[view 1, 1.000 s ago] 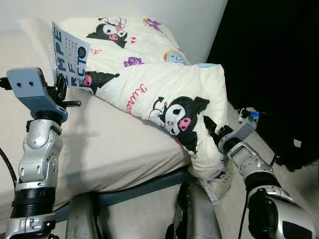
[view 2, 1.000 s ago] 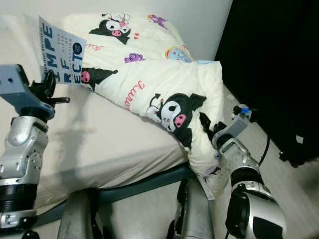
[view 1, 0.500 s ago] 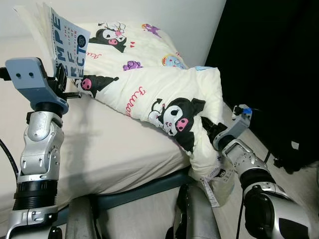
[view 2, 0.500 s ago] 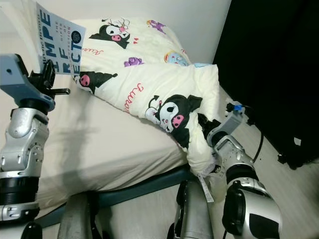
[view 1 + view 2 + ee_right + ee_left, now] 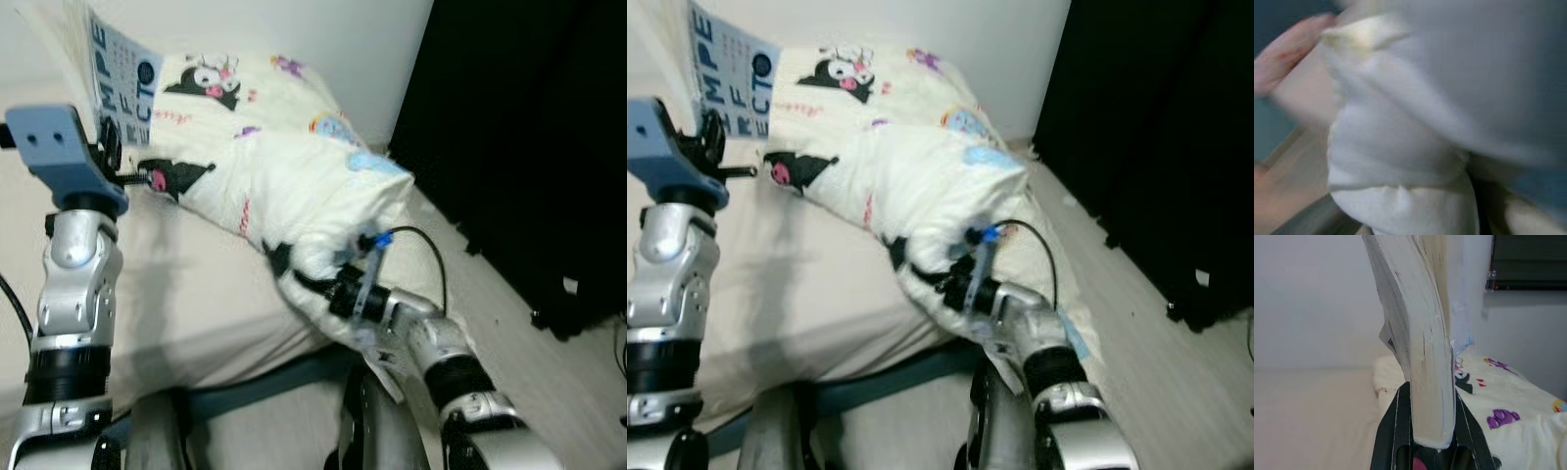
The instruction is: Clean up the room
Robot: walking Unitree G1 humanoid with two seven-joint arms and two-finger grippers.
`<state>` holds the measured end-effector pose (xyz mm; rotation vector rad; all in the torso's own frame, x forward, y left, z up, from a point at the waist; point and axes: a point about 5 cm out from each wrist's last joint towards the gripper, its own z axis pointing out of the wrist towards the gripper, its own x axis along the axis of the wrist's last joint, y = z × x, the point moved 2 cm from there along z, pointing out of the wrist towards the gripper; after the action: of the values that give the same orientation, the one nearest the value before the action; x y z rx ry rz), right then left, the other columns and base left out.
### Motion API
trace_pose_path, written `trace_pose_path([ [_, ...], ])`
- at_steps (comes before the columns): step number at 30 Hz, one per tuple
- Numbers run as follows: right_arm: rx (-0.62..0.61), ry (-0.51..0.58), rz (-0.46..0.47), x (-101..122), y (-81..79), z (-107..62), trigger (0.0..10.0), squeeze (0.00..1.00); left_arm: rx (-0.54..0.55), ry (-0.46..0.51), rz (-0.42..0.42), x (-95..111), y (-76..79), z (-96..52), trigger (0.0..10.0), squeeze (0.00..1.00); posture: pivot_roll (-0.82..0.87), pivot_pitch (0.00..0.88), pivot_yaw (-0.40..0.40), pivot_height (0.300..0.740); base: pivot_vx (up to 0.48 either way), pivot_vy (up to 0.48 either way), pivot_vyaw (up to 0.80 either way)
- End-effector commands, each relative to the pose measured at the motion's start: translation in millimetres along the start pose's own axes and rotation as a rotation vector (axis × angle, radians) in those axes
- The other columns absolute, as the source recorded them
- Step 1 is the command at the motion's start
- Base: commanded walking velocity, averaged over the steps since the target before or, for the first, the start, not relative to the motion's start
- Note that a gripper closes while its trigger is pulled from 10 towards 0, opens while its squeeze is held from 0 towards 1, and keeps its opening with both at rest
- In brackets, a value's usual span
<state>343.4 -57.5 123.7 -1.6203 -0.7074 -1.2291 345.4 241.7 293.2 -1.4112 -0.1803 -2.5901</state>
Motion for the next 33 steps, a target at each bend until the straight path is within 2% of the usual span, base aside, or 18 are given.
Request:
trace_pose_path([
  [1,0.198,-0.094,-0.005,-17,-32.0,15.9,0.0,0.0,0.015,0.061,0.035,13,-3.8,4.8,10.0,0.0,0.07,0.117,-0.082,0.52,0.0,0.0,0.0],
  [3,0.198,-0.094,-0.005,-17,-32.0,15.9,0.0,0.0,0.015,0.061,0.035,13,-3.8,4.8,10.0,0.0,0.07,0.117,-0.082,0.52,0.0,0.0,0.0],
  [5,0.32,-0.204,-0.015,-38,-52.5,17.0,0.0,0.0,0.017,0.063,0.058,15,-3.5,5.3,10.0,0.0,0.06,0.124,-0.077,0.52,0.0,0.0,0.0],
  [7,0.351,-0.28,-0.027,-52,-57.6,14.5,0.0,0.0,0.019,0.065,0.071,15,-3.8,5.6,10.0,0.0,0.07,0.126,-0.079,0.52,0.0,0.0,0.0],
  [9,0.351,-0.28,-0.027,-52,-57.6,14.5,0.0,0.0,0.019,0.065,0.071,15,-3.8,5.6,10.0,0.0,0.07,0.126,-0.079,0.52,0.0,0.0,0.0],
  [11,0.375,-0.446,-0.068,-79,-61.3,3.1,0.0,0.0,0.026,0.061,0.077,14,-4.3,6.1,10.0,0.0,0.06,0.131,-0.085,0.52,0.0,0.0,0.0],
  [12,0.375,-0.446,-0.068,-79,-61.3,3.1,0.0,0.0,0.026,0.061,0.077,14,-4.3,6.1,10.0,0.0,0.06,0.131,-0.085,0.52,0.0,0.0,0.0],
  [13,0.377,-0.53,-0.09,-91,-60.4,-5.0,0.6,0.0,0.026,0.054,0.073,13,-3.6,5.8,10.0,0.0,0.06,0.127,-0.088,0.52,0.0,0.0,0.0],
  [14,0.372,-0.601,-0.12,-100,-58.1,-13.0,3.5,0.0,0.024,0.048,0.07,11,-2.3,5.3,10.0,0.0,0.06,0.127,-0.088,0.52,0.0,0.0,0.0],
  [15,0.372,-0.601,-0.12,-100,-58.1,-13.0,3.5,0.0,0.024,0.048,0.07,11,-2.3,5.3,10.0,0.0,0.06,0.127,-0.088,0.52,0.0,0.0,0.0],
  [16,0.365,-0.652,-0.132,-105,-55.9,-21.7,10.0,0.0,0.017,0.043,0.066,9,0.1,4.4,10.0,0.0,0.05,0.118,-0.09,0.52,0.0,0.0,0.0],
  [20,0.355,-0.686,-0.139,-109,-53.3,-29.7,10.0,0.0,0.012,0.038,0.062,8,2.2,3.6,10.0,0.0,0.05,0.115,-0.092,0.52,0.0,0.0,0.0],
  [24,0.336,-0.758,-0.155,-112,-48.1,-54.6,10.0,0.0,0.004,0.027,0.05,4,7.1,2.5,10.0,0.0,0.05,0.101,-0.086,0.52,0.0,0.0,0.0],
  [28,0.323,-0.768,-0.155,-112,-45.9,-58.3,10.0,0.0,0.003,0.027,0.047,4,8.0,3.4,10.0,0.0,0.05,0.093,-0.087,0.52,0.0,0.0,0.0],
  [29,0.324,-0.754,-0.142,-111,-46.5,-58.2,10.0,0.68,0.003,0.025,0.043,3,8.6,3.5,10.0,0.0,0.05,0.095,-0.083,0.52,0.0,0.0,0.0],
  [31,0.324,-0.754,-0.142,-111,-46.5,-58.2,10.0,0.68,0.003,0.025,0.043,3,8.6,3.5,10.0,0.0,0.05,0.095,-0.083,0.52,0.0,0.0,0.0],
  [32,0.343,-0.756,-0.13,-111,-49.5,-59.8,10.0,1.0,0.0,0.022,0.039,3,9.7,3.1,10.0,0.0,0.05,0.095,-0.083,0.52,0.0,0.0,0.0],
  [33,0.343,-0.756,-0.13,-111,-49.5,-59.8,10.0,1.0,0.0,0.022,0.039,3,9.7,3.1,10.0,0.0,0.05,0.095,-0.083,0.52,0.0,0.0,0.0],
])
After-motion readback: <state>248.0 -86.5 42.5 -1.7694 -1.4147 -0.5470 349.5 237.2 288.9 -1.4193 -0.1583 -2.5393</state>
